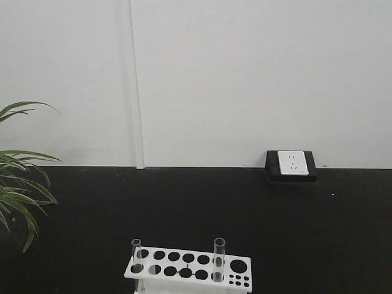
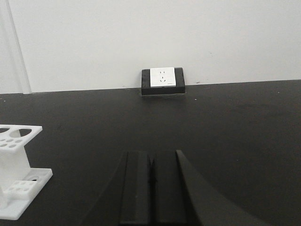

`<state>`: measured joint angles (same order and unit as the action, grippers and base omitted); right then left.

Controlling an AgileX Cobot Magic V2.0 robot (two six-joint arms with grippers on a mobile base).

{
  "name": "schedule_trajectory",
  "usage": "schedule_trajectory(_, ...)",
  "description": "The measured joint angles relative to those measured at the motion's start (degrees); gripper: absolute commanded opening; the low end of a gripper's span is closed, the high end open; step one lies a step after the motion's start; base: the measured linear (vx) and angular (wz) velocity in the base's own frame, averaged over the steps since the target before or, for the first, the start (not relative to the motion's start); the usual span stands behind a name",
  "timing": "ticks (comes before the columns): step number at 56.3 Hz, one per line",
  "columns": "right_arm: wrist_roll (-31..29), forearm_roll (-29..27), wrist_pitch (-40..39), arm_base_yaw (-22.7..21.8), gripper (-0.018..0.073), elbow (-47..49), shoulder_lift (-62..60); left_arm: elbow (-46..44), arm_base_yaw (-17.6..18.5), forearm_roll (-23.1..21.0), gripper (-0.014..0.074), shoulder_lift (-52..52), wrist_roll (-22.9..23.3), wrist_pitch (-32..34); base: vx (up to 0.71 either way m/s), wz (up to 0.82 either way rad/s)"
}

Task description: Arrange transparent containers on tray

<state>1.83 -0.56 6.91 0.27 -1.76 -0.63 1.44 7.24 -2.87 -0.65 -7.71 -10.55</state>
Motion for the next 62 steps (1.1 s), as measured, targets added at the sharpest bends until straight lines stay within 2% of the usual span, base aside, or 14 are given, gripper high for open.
schedule_trajectory(62, 0.0, 0.0, 0.0, 0.0, -0.0011, 0.0, 0.0, 0.0, 0.0, 0.0, -0.0001, 0.0, 0.0, 0.3, 0.00, 0.00)
